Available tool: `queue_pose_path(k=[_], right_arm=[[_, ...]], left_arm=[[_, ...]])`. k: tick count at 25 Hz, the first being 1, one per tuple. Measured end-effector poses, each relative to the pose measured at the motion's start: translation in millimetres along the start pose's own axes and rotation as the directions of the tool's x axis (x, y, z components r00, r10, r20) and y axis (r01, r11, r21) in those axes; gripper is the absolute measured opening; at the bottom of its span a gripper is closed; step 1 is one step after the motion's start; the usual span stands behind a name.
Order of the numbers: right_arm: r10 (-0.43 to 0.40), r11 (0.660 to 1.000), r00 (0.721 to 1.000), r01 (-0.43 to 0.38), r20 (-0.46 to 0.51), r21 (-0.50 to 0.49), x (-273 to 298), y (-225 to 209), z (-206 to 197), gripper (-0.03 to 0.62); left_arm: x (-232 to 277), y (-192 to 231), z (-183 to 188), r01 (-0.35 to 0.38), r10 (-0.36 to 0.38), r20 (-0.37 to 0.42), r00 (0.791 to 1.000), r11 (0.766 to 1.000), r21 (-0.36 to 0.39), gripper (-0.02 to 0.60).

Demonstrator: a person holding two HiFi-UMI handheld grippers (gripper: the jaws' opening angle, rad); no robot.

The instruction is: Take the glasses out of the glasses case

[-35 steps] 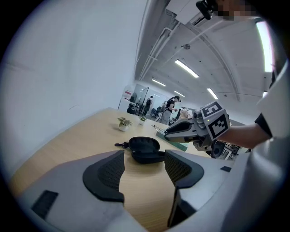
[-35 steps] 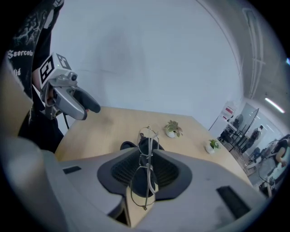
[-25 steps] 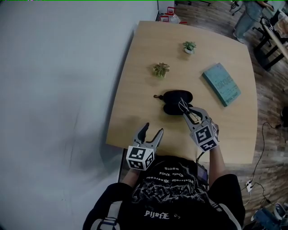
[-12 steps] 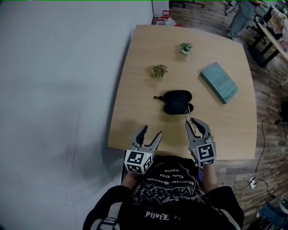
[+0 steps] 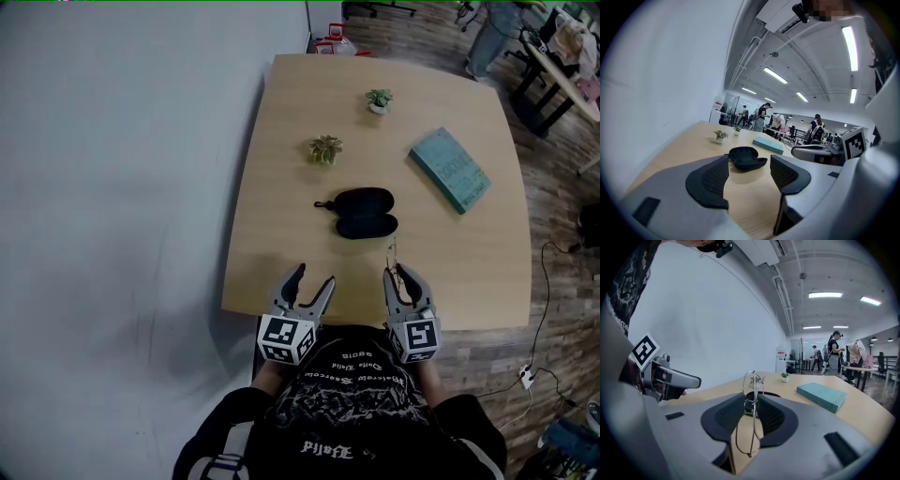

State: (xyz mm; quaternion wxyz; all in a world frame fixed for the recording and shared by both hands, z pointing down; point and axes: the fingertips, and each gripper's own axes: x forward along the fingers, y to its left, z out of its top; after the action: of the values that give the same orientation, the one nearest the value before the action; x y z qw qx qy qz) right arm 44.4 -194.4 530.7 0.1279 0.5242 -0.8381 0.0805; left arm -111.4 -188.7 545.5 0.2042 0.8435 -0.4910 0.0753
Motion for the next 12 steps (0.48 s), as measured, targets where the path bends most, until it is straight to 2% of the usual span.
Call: queue_pose_path(k=[8, 11, 12], right_arm=[[0.002, 1.000, 1.000, -0.001, 0.019, -0.017, 4.5, 0.5, 10.1, 0.091], [0.009, 1.000, 1.000, -0.009, 0.026, -0.022, 7.5, 3.7, 15.4, 0.091], [0.012, 1.000, 0.999, -0.012, 0.031, -0.021, 8.8, 5.0, 18.0, 0.091]], left_arm=[[-0.2, 1.2, 3.6, 0.018, -0.018, 0.025, 1.000, 1.000, -0.002, 0.280], [-1.1, 1.0, 9.9, 0.026, -0.027, 0.043, 0.999, 1.000, 0.004, 0.238], [-2.2, 1.8, 11.2, 0.022, -0.022, 0.047, 0.999, 1.000, 0.006, 0.204]])
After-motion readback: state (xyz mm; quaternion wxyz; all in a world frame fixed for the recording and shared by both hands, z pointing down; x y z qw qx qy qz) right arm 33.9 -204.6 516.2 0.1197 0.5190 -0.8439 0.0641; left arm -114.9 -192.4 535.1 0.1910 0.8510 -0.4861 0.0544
